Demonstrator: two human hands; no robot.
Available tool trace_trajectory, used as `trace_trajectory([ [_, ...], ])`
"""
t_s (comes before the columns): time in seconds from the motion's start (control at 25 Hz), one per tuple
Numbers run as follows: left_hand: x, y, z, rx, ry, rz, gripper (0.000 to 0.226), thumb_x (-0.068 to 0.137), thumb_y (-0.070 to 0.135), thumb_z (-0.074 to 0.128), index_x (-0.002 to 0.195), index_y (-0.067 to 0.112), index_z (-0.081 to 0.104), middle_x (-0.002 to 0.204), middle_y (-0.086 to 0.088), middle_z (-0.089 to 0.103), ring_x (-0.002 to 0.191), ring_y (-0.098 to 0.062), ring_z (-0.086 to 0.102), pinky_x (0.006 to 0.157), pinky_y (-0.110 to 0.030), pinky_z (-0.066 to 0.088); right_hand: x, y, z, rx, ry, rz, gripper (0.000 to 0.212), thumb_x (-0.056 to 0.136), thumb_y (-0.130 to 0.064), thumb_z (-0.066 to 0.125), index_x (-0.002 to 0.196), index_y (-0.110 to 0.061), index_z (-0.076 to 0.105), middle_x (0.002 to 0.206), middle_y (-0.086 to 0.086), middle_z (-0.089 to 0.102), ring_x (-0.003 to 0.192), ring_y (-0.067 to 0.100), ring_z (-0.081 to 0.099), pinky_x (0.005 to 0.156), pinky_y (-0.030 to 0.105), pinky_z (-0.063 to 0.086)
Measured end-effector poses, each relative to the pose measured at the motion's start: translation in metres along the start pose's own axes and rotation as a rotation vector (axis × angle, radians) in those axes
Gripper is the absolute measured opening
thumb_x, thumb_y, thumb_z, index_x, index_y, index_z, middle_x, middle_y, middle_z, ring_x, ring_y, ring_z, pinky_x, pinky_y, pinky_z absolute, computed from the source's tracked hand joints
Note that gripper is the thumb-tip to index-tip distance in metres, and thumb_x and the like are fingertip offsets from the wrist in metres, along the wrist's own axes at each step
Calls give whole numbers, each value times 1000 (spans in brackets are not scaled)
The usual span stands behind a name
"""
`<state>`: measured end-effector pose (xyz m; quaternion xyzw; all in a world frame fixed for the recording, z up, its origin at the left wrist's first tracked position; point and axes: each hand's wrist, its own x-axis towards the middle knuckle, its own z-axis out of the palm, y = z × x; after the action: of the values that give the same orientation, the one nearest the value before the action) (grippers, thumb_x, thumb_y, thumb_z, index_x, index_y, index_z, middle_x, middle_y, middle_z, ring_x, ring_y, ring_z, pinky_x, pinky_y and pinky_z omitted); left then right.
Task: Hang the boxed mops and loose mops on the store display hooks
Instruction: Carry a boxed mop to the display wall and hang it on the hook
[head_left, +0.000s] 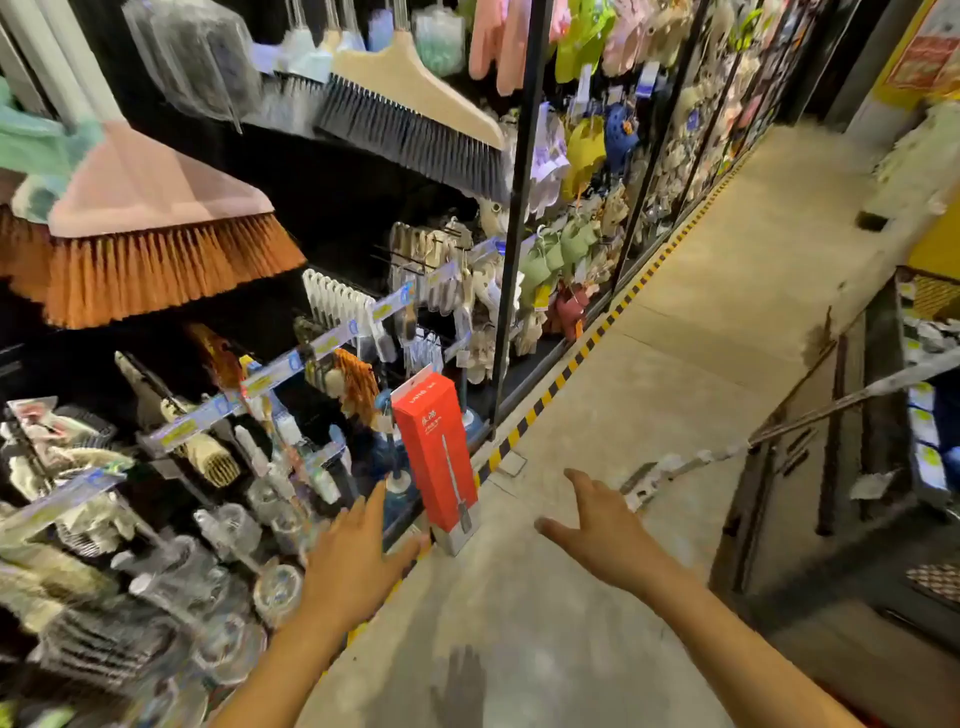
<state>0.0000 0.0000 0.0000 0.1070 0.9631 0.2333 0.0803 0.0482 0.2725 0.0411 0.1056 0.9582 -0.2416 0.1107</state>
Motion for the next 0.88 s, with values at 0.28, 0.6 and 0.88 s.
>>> trace_trajectory([
  [0.28,48,-6,59,-248,33,-184,91,88,62,53,157,21,8,162,-2,22,147,-23,25,116,-45,29,80,25,40,182,-66,43,80,91,-52,56,152,-17,19,157,4,28,141,25,29,115,38,28],
  [0.6,185,-46,93,-298,-42,-308,93,89,52,61,156,16,8,163,-6,16,150,-23,17,121,-38,18,228,32,66,267,-188,147,82,89,-51,60,151,-15,19,155,8,31,140,27,32,113,39,31],
  [0.88,299,-46,96,-408,-154,-398,104,84,55,66,156,22,-2,163,-12,10,150,-28,15,117,-47,25,356,22,52,327,-232,138,76,88,-45,64,149,-18,27,151,9,38,137,25,37,109,36,33],
])
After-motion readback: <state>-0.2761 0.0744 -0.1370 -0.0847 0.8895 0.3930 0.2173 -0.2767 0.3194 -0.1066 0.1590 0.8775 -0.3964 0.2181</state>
